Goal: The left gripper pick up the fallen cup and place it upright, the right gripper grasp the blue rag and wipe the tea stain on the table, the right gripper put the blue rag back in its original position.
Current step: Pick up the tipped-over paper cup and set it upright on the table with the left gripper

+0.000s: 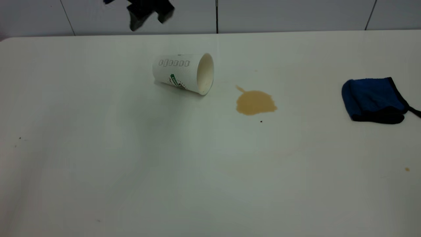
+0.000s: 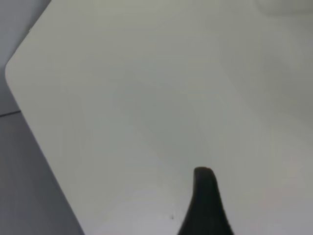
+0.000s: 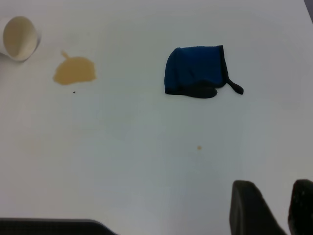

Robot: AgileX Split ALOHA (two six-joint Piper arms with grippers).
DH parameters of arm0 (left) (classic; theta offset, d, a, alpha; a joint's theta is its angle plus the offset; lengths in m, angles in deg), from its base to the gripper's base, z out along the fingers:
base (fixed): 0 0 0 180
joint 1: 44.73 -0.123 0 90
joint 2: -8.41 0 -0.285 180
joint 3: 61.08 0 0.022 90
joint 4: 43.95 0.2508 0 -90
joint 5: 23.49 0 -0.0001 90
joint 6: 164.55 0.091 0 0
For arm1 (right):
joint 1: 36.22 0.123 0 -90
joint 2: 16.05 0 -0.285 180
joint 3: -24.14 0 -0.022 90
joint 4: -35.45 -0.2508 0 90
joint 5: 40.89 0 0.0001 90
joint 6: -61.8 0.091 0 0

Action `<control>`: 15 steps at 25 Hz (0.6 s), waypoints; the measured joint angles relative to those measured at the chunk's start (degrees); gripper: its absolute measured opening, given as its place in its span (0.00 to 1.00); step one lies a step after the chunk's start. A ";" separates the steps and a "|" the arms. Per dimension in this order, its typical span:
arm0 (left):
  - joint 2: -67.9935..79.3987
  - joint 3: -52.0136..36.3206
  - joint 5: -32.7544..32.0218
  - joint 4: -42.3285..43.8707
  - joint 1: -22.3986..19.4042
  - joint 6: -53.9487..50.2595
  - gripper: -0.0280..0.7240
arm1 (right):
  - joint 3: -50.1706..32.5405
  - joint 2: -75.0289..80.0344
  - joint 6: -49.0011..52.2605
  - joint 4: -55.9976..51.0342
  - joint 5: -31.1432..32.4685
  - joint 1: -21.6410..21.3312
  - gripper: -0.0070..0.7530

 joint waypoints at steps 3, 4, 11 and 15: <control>6.74 5.97 0.61 0.50 1.17 0.66 0.84 | 0.00 0.00 0.00 0.00 0.00 0.00 0.32; 8.91 8.01 0.80 0.55 1.43 1.09 0.84 | 0.00 0.00 0.00 0.00 0.00 0.00 0.32; 21.53 21.20 1.57 0.63 1.76 1.85 0.83 | 0.00 0.00 0.00 0.00 0.00 0.00 0.32; 25.91 26.82 1.77 -0.70 2.02 2.15 0.83 | 0.00 0.00 0.00 0.00 0.00 0.00 0.32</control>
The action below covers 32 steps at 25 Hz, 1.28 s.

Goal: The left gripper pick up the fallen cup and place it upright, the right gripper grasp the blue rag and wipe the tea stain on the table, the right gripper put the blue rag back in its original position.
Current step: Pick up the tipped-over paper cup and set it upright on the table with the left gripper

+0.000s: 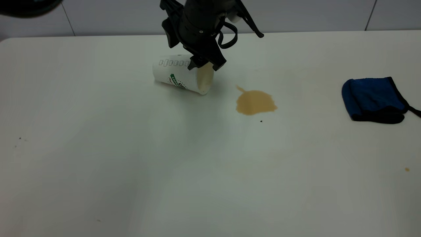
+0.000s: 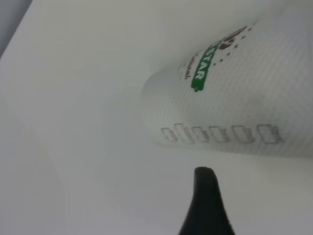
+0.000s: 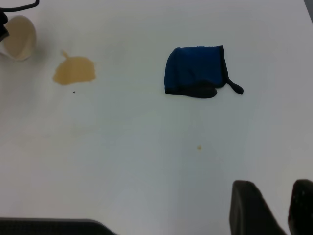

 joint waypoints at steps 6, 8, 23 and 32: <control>1.72 2.43 1.96 -4.00 0.61 2.11 0.82 | 0.00 0.00 0.00 0.00 0.00 0.00 0.32; 1.72 2.44 2.60 -3.69 0.63 2.11 0.82 | 0.00 0.00 0.00 0.00 0.00 0.00 0.32; 6.92 2.62 8.15 9.46 0.26 -6.84 0.82 | 0.00 0.00 0.00 0.00 0.00 0.00 0.32; 7.61 2.62 7.89 14.53 -1.65 -9.74 0.52 | 0.00 0.00 0.00 0.00 0.00 0.00 0.32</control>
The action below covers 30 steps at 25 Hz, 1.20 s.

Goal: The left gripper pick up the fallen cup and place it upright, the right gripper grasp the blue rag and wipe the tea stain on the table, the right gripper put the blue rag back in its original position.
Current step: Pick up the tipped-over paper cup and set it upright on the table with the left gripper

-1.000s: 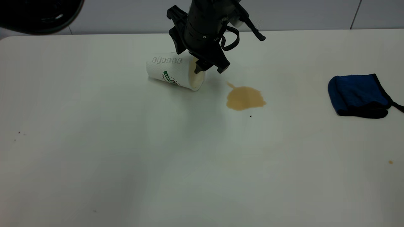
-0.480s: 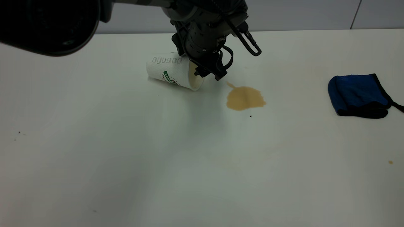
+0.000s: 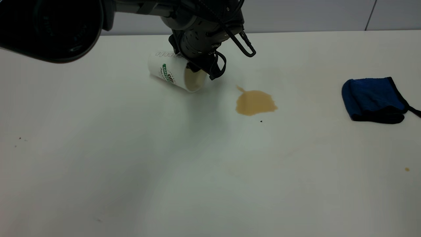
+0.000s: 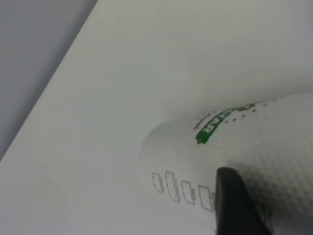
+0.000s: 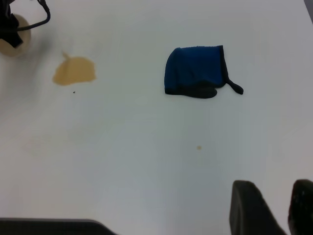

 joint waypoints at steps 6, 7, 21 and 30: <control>-0.69 0.30 -4.24 4.84 -0.61 0.01 0.09 | 0.00 0.00 0.00 0.00 0.00 0.00 0.32; -1.20 0.30 -5.07 5.07 -0.61 0.01 0.07 | 0.00 0.00 0.00 0.00 0.00 0.00 0.32; -22.62 0.30 -15.55 -32.07 -9.46 39.35 0.05 | 0.00 0.00 0.00 0.00 0.00 0.00 0.32; -22.88 0.36 -19.36 -54.69 -23.37 46.37 0.05 | 0.00 0.00 0.00 0.00 0.00 0.00 0.32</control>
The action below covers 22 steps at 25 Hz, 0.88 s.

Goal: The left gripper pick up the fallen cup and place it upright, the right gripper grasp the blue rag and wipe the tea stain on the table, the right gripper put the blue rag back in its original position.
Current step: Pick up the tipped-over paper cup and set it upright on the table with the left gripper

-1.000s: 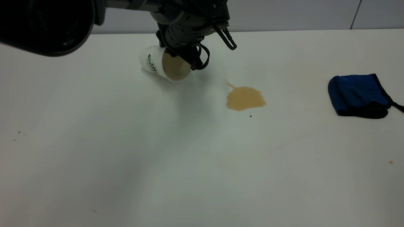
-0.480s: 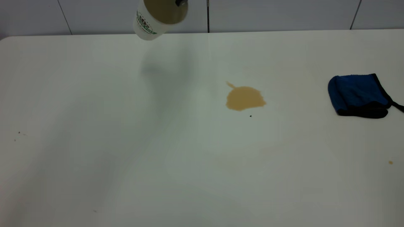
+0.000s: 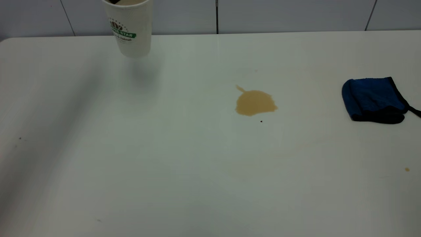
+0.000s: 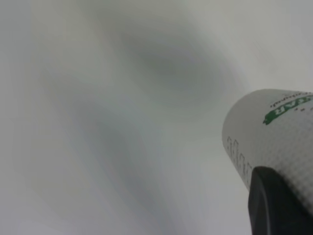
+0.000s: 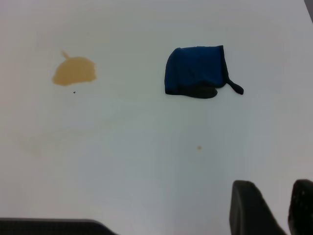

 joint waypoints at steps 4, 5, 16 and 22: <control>3.26 0.00 0.00 -3.15 -2.70 0.07 0.05 | 0.00 0.00 0.00 0.00 0.00 0.00 0.32; 4.13 0.00 0.07 -3.96 -2.98 0.51 0.05 | 0.00 0.00 0.00 0.00 0.00 0.00 0.32; 10.82 0.00 6.05 -10.24 -3.09 2.24 0.06 | 0.00 0.00 0.00 0.00 0.00 0.00 0.32; 12.58 0.00 7.18 -11.71 -3.09 2.48 0.15 | 0.00 0.00 0.00 0.00 0.00 0.00 0.32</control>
